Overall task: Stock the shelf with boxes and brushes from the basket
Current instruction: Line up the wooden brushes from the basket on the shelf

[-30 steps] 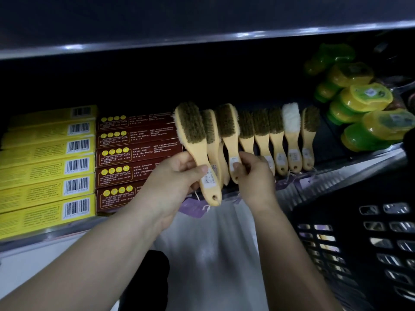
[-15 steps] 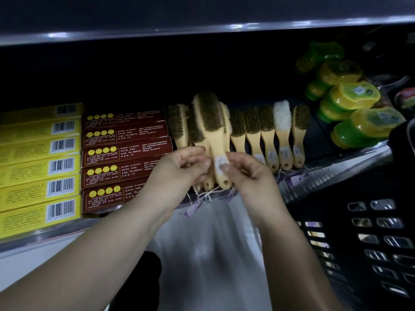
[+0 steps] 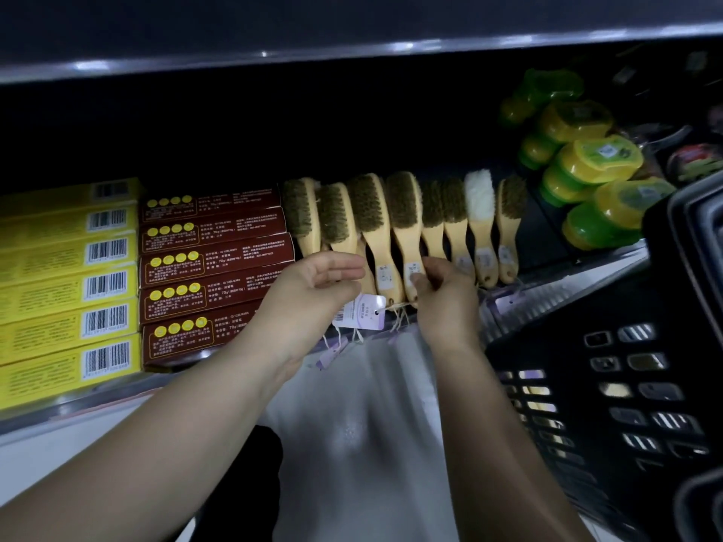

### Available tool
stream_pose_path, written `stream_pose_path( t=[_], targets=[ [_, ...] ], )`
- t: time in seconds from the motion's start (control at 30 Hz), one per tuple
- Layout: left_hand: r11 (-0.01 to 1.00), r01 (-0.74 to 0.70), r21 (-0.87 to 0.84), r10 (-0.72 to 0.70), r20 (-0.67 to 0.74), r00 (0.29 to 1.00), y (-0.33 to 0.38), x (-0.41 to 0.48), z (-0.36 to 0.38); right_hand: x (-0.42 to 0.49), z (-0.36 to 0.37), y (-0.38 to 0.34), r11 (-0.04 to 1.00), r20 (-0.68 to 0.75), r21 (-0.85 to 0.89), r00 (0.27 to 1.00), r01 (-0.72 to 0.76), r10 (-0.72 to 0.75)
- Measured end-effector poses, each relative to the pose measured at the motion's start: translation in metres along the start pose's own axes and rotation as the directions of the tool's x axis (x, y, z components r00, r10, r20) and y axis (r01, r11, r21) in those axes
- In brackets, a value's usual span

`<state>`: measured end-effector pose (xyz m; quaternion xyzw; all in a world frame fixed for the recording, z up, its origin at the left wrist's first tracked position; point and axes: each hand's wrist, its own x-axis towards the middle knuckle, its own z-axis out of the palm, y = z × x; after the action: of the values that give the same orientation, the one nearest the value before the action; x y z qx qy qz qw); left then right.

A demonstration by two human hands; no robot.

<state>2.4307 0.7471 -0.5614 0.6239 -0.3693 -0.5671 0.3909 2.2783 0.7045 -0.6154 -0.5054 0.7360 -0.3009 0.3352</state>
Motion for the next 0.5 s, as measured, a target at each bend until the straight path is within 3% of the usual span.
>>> stream_pose_path(
  t=[0.1, 0.17, 0.3, 0.5],
  targets=[
    [0.999, -0.028, 0.025, 0.028, 0.004, 1.0, 0.011, -0.006, 0.002, -0.008, -0.011, -0.015, 1.0, -0.02, -0.015, 1.0, -0.012, 0.011],
    [0.997, -0.048, 0.068, 0.047, 0.02, 0.999, 0.023, -0.014, 0.0, -0.02, -0.021, -0.032, 0.998, -0.064, 0.063, 0.998, 0.001, 0.003],
    [0.976, -0.103, 0.191, 0.087, 0.089, 0.992, 0.06, -0.036, -0.002, -0.055, -0.039, -0.084, 0.983, -0.092, 0.144, 0.99, 0.117, -0.105],
    [0.902, -0.242, 0.357, 0.18, 0.196, 0.964, 0.136, -0.084, 0.008, -0.086, -0.108, -0.145, 0.964, 0.02, 0.144, 0.974, 0.223, -0.228]
  ],
)
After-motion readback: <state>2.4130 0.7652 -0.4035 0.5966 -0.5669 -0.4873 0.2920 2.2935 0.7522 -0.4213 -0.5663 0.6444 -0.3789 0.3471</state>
